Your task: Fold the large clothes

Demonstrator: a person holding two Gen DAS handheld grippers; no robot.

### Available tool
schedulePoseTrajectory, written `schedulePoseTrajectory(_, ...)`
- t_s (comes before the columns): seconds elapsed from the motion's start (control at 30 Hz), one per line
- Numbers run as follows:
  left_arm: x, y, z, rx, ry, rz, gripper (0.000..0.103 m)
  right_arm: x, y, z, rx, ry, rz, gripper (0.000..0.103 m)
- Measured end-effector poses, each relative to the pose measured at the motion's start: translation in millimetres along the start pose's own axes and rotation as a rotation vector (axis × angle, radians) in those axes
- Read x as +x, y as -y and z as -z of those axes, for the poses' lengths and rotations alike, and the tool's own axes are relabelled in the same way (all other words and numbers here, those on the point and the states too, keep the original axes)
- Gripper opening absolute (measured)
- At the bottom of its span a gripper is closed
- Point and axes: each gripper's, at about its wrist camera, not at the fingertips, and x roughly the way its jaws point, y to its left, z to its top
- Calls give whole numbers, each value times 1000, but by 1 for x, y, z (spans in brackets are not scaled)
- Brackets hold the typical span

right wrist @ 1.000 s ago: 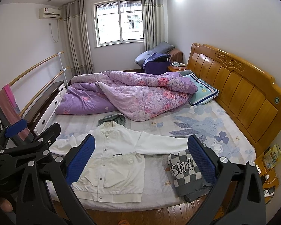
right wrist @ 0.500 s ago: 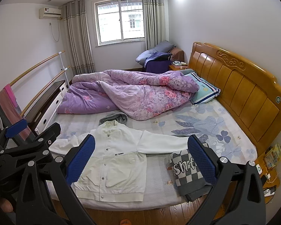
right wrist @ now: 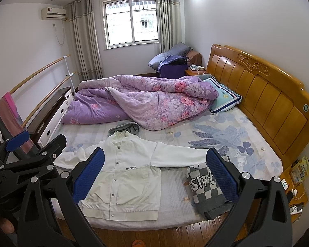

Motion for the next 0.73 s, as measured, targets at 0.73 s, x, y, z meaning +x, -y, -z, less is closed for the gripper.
schedulePoseTrajectory(0.73, 8, -4, 0, 6, -10, 2, 98, 6, -3, -3, 2, -13, 4, 95)
